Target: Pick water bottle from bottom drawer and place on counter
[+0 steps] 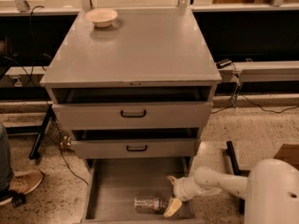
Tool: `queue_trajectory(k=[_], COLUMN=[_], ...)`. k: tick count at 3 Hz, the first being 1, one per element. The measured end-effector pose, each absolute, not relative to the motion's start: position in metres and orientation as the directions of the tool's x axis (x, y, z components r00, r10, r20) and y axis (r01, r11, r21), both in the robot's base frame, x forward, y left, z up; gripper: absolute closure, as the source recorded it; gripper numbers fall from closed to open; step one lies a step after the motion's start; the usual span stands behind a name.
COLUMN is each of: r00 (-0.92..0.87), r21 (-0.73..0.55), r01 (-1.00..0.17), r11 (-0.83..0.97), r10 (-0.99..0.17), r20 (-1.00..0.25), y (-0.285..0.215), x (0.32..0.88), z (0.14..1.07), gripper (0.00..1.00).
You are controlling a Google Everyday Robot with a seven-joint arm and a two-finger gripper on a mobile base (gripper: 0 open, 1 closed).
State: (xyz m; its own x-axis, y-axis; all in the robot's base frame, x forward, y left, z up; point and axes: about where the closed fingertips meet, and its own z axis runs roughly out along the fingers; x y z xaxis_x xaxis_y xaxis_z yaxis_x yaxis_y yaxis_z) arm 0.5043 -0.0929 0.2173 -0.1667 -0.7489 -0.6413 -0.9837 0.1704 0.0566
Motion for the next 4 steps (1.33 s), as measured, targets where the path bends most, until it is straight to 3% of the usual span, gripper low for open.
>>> queue_trajectory(k=[4], r00=[-0.061], r21=[-0.032], r01=[-0.993], r11=[0.113], r10=[-0.726], r20=[-0.685], y=[-0.031], x=[0.548], z=[0.171], gripper=[0.00])
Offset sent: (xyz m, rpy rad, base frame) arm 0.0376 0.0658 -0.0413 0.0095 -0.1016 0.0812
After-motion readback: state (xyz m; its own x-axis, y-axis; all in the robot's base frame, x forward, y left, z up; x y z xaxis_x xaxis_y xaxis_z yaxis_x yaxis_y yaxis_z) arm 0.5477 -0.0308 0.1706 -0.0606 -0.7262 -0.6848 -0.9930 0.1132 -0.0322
